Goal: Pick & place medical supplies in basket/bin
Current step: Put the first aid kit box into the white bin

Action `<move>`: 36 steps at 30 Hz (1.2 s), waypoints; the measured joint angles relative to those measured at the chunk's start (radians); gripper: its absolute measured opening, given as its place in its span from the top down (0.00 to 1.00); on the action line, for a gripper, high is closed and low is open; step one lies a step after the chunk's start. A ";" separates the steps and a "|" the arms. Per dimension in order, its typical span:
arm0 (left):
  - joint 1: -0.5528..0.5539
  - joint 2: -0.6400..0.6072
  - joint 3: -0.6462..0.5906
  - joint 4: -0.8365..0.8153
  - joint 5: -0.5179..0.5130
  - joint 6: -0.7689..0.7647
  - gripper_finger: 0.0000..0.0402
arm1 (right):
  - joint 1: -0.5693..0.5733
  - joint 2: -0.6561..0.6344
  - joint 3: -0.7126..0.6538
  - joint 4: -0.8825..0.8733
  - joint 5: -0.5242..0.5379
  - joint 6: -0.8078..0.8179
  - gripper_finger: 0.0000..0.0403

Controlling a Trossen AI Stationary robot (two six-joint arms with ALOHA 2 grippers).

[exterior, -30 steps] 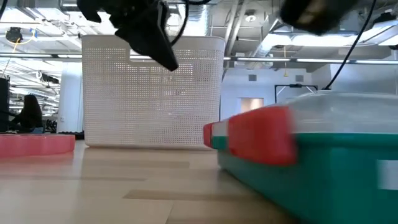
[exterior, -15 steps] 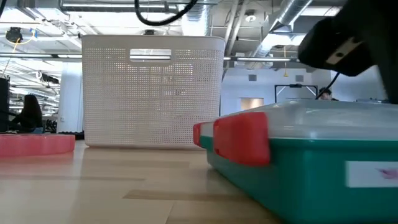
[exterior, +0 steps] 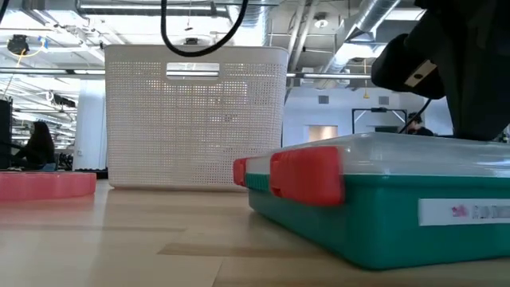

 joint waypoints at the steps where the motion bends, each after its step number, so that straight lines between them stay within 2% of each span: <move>1: 0.001 0.001 0.000 0.003 0.005 0.014 0.69 | 0.000 -0.002 0.000 -0.002 0.003 0.000 1.00; 8: 0.014 0.133 0.008 0.047 -0.005 0.084 0.64 | -0.008 -0.007 -0.001 -0.002 0.008 -0.001 1.00; 11: 0.010 0.177 0.031 0.044 -0.120 0.163 0.65 | -0.003 -0.007 -0.002 -0.004 0.012 -0.001 1.00; 13: 0.009 0.180 0.037 0.045 -0.160 0.178 0.66 | 0.004 -0.008 -0.002 -0.001 0.011 0.000 1.00; 20: 0.022 0.175 0.039 0.042 -0.009 0.100 0.71 | 0.005 -0.010 0.000 -0.034 0.019 0.000 1.00; 27: 0.025 0.219 0.039 0.040 0.011 0.097 0.74 | -0.007 -0.011 0.000 -0.038 0.036 -0.003 1.00; 36: 0.032 0.245 0.042 0.039 -0.019 0.119 0.74 | -0.023 -0.011 0.000 0.006 0.046 -0.069 1.00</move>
